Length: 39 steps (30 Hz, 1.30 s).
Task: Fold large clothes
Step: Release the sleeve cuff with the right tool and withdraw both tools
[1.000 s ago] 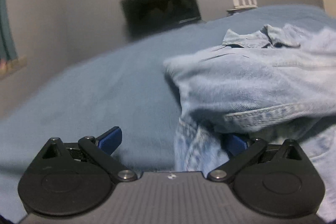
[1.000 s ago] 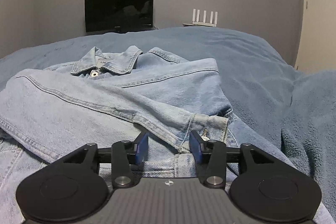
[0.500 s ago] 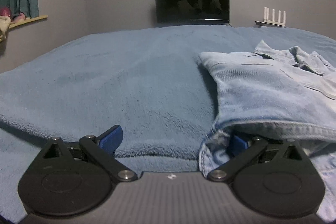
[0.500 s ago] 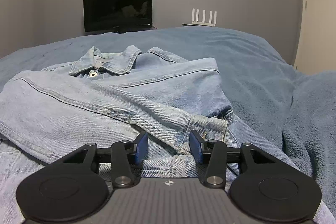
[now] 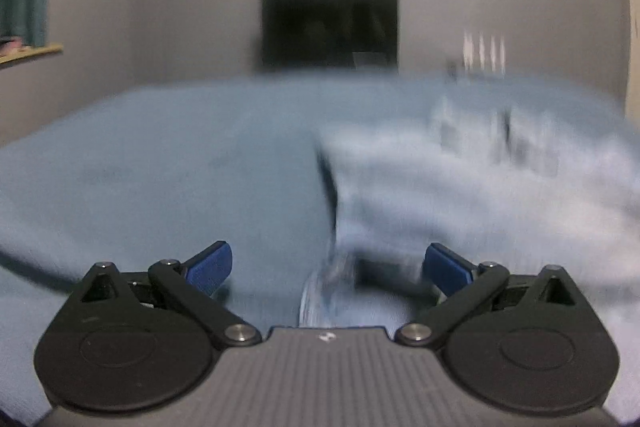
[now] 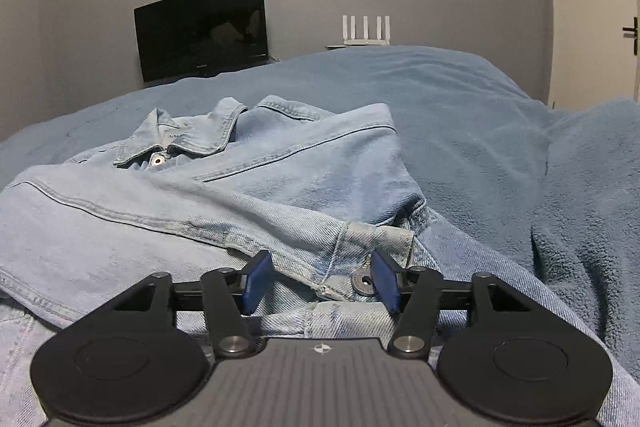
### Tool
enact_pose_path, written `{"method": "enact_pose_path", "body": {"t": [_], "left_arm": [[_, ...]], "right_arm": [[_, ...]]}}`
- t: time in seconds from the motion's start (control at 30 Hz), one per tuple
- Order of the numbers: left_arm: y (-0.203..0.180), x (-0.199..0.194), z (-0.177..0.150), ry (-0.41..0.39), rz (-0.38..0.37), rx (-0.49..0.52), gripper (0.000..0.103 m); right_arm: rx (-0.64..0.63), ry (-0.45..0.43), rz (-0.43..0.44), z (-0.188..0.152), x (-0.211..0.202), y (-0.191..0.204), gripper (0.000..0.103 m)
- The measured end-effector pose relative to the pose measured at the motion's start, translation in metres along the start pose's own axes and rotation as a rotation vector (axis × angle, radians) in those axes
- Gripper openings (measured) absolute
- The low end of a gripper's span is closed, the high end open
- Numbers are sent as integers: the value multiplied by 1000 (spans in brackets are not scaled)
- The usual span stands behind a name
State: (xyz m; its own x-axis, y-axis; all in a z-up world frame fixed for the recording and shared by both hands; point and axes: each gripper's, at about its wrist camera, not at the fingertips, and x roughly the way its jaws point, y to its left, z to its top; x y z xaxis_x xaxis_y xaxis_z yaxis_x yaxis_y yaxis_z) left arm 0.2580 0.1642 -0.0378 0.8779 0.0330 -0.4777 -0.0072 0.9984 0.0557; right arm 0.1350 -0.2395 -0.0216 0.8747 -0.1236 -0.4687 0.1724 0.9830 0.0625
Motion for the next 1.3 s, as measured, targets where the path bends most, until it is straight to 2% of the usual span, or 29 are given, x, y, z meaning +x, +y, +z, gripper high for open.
{"method": "enact_pose_path", "body": {"t": [0.03, 0.1, 0.2, 0.3, 0.47, 0.63, 0.83, 0.93, 1.1, 1.2, 1.3], "left_arm": [[-1, 10, -9, 60, 13, 30, 103], [-2, 10, -18, 42, 4, 24, 103], [-3, -6, -10, 40, 28, 38, 103], [-1, -33, -10, 19, 8, 45, 103], [6, -85, -24, 84, -65, -85, 103], [16, -146, -44, 149, -114, -240, 103], [24, -180, -59, 192, -140, -345, 103], [22, -195, -63, 207, -167, -344, 103], [6, -210, -66, 244, -220, -265, 103], [1, -214, -66, 276, -230, -246, 103], [3, -212, -67, 330, -244, -262, 103]], "right_arm": [[9, 9, -5, 0, 1, -1, 62], [35, 27, 7, -1, 5, -6, 63], [32, 22, 13, -2, 0, -6, 64], [40, 21, 25, -5, -13, -9, 73], [110, 66, 66, -6, -45, -21, 74], [57, 49, 79, -9, -91, -27, 83], [16, 43, 103, -22, -145, -40, 83], [25, 10, 101, -20, -173, -53, 84], [61, -19, 85, -14, -210, -82, 86], [71, -2, 64, -9, -223, -100, 87], [83, 60, 42, -6, -227, -116, 89]]}}
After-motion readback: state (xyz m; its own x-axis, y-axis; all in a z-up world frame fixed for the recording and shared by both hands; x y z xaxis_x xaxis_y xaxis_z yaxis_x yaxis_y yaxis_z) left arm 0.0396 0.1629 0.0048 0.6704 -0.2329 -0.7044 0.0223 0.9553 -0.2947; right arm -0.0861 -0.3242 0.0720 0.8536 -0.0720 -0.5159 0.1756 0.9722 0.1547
